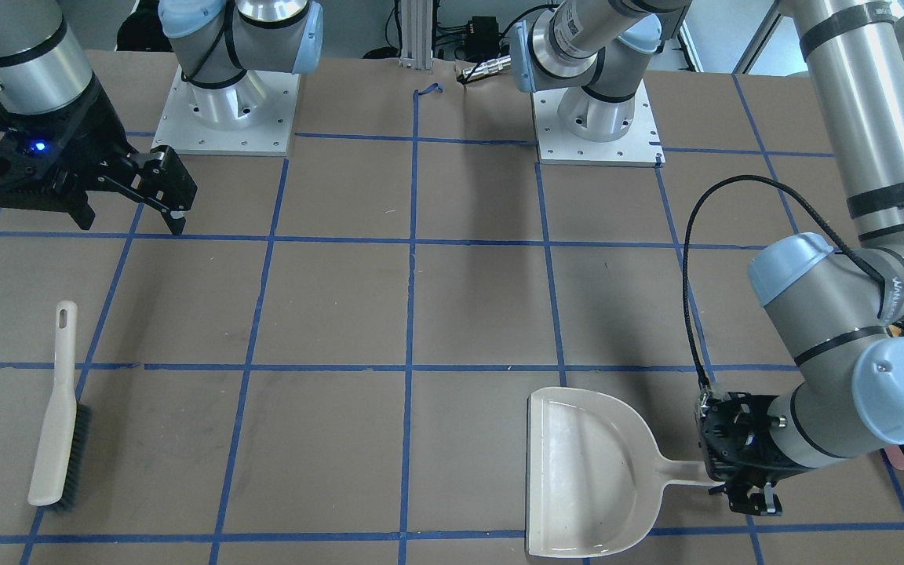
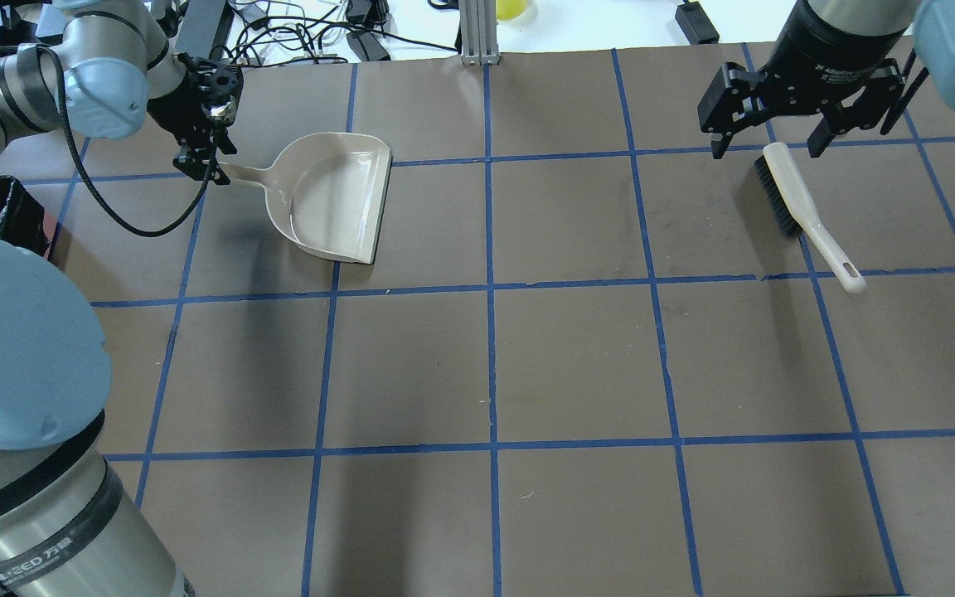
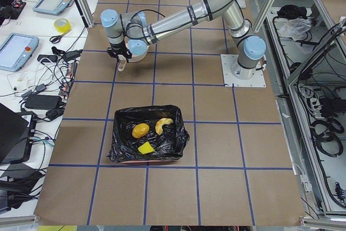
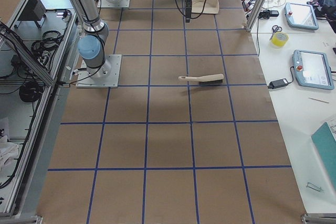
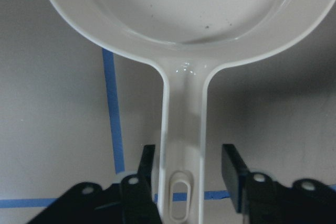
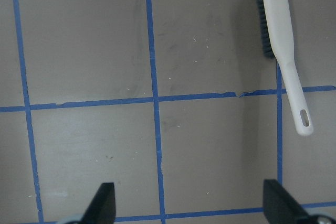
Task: Sweep and dump trash into bin
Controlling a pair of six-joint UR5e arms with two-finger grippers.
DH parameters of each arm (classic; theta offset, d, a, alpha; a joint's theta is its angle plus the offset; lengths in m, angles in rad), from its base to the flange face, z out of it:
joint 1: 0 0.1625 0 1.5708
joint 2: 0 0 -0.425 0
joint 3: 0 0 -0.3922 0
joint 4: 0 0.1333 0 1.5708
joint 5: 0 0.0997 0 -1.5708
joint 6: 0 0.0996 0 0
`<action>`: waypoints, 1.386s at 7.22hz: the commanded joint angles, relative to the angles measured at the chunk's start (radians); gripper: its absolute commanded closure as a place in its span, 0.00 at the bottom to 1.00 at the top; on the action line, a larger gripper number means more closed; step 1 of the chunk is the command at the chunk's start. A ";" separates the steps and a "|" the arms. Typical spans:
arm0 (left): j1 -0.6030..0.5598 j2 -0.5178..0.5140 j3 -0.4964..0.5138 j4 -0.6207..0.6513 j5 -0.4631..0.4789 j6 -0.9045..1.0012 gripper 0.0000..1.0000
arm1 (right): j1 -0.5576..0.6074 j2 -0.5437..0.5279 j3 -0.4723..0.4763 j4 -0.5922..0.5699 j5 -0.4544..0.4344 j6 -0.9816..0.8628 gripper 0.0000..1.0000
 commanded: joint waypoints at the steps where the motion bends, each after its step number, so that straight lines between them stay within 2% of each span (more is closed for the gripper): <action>1: -0.034 0.067 0.009 -0.073 -0.011 -0.073 0.13 | 0.000 -0.005 0.003 -0.001 -0.003 0.001 0.00; 2: -0.071 0.107 0.009 -0.104 -0.011 -0.156 0.13 | 0.000 -0.005 0.011 0.002 -0.002 0.000 0.00; 4: -0.131 0.212 0.009 -0.253 -0.012 -0.392 0.13 | 0.000 -0.005 0.012 0.005 0.005 0.000 0.00; 6: -0.143 0.301 -0.018 -0.366 -0.012 -0.611 0.08 | 0.000 -0.002 0.014 0.003 0.009 -0.003 0.00; 9: -0.145 0.397 -0.082 -0.381 -0.006 -0.976 0.03 | -0.005 0.001 0.012 -0.002 -0.008 -0.012 0.00; 10: -0.147 0.428 -0.102 -0.381 -0.006 -1.105 0.00 | -0.005 -0.002 0.012 -0.015 0.011 0.000 0.00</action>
